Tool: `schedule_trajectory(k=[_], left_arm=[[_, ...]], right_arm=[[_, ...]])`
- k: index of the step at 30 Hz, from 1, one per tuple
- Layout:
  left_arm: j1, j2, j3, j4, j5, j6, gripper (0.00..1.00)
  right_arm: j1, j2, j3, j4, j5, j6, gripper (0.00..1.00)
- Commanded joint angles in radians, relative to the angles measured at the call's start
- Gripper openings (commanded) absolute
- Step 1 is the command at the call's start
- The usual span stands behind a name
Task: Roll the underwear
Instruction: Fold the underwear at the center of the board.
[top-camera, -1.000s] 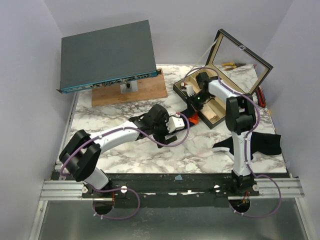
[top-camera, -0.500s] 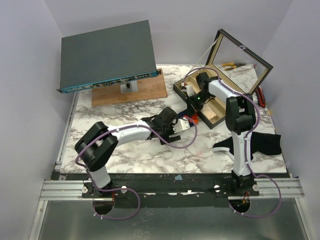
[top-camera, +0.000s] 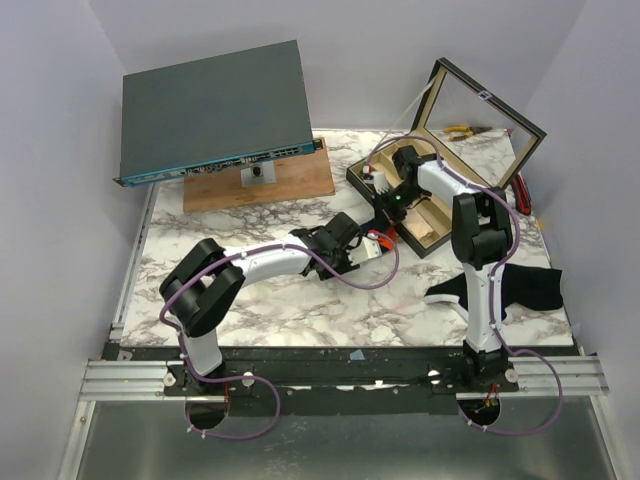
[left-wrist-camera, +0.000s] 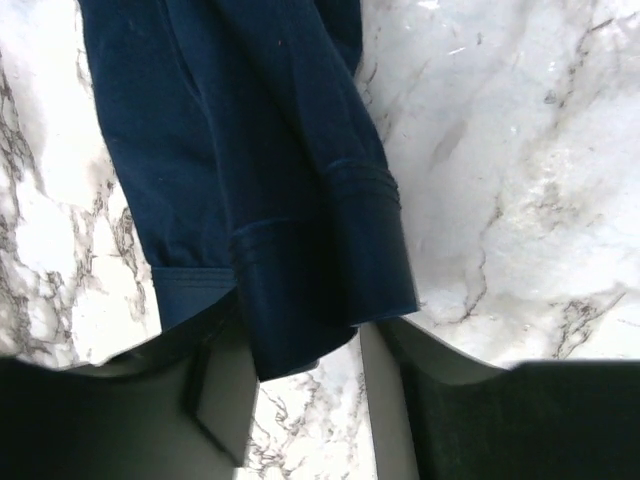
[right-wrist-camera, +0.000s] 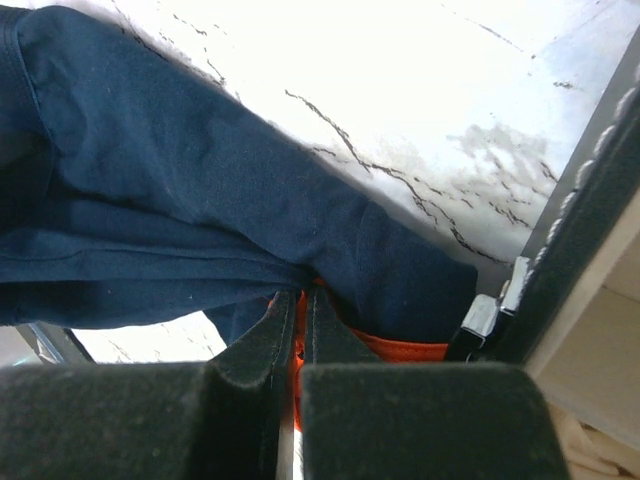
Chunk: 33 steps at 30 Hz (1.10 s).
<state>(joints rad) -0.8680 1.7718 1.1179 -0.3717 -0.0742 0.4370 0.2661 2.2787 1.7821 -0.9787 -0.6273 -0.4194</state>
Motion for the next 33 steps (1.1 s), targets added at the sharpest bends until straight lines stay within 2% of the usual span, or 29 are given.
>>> schedule_trajectory(k=[1,3,9,18,27,33], left_arm=[[0.004,0.016,0.047,-0.078,0.056,-0.059,0.25],[0.011,0.013,0.054,-0.086,0.071,-0.074,0.16],[0.046,0.011,0.080,-0.123,0.157,-0.122,0.09],[0.160,0.009,0.092,-0.241,0.396,-0.193,0.08],[0.265,0.059,0.128,-0.316,0.564,-0.228,0.04],[0.327,0.093,0.160,-0.369,0.655,-0.236,0.04]], right_arm=[[-0.004,0.012,-0.063,-0.007,0.051,-0.026,0.02],[-0.004,-0.005,-0.080,-0.003,0.046,-0.020,0.02],[-0.004,-0.067,-0.137,0.007,0.031,-0.005,0.01],[-0.005,-0.174,-0.165,-0.040,0.021,0.002,0.01],[-0.004,-0.301,-0.241,-0.088,0.022,-0.005,0.01],[-0.005,-0.310,-0.171,-0.143,0.028,-0.013,0.01]])
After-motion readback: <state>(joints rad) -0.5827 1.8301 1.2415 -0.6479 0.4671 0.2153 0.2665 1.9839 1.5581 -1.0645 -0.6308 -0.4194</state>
